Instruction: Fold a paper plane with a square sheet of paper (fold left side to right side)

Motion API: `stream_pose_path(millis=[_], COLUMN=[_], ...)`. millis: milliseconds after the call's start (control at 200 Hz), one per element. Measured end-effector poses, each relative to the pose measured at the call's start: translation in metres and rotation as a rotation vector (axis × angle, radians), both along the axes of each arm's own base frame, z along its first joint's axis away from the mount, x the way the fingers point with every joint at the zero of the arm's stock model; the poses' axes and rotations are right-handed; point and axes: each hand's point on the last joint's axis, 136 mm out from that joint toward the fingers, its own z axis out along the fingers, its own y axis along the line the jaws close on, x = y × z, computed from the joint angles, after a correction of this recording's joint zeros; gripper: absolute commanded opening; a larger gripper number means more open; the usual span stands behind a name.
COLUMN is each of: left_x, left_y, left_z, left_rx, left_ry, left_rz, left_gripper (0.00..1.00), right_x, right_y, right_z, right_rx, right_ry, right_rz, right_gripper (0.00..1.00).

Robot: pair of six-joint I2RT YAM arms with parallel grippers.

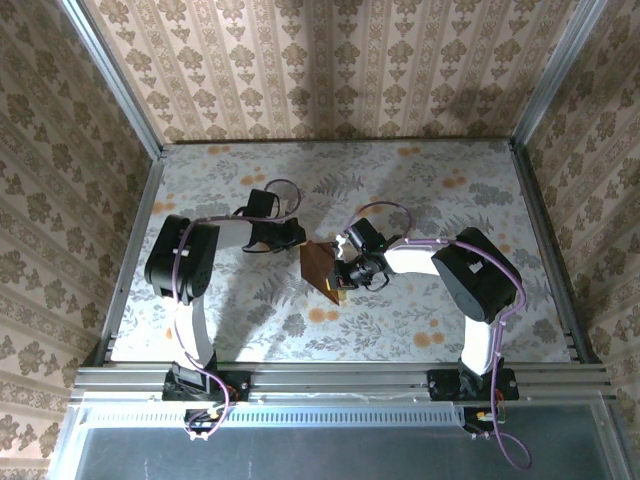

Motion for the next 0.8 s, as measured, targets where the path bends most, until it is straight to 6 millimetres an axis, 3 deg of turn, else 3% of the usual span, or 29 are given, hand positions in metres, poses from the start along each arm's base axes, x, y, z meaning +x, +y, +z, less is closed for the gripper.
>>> stream_pose_path(millis=[305, 510, 635, 800], left_x=[0.014, -0.005, -0.028, -0.066], left_y=[0.016, 0.019, -0.002, -0.049], left_z=[0.004, 0.048, 0.068, 0.062], left_rx=[0.046, 0.012, -0.051, -0.113], left_ry=[-0.038, -0.130, -0.172, -0.122], left_rz=[0.030, 0.022, -0.040, -0.181], left_gripper=[0.00, 0.00, 0.00, 0.00], right_x=[0.000, 0.000, 0.001, 0.001], right_y=[0.001, 0.001, 0.001, 0.002], right_z=[0.000, 0.002, 0.003, 0.003], right_rx=[0.002, 0.009, 0.013, 0.015], right_ry=[-0.003, -0.013, -0.018, -0.019], right_rz=[0.001, 0.001, 0.001, 0.001], right_gripper=[0.00, 0.00, 0.00, 0.00])
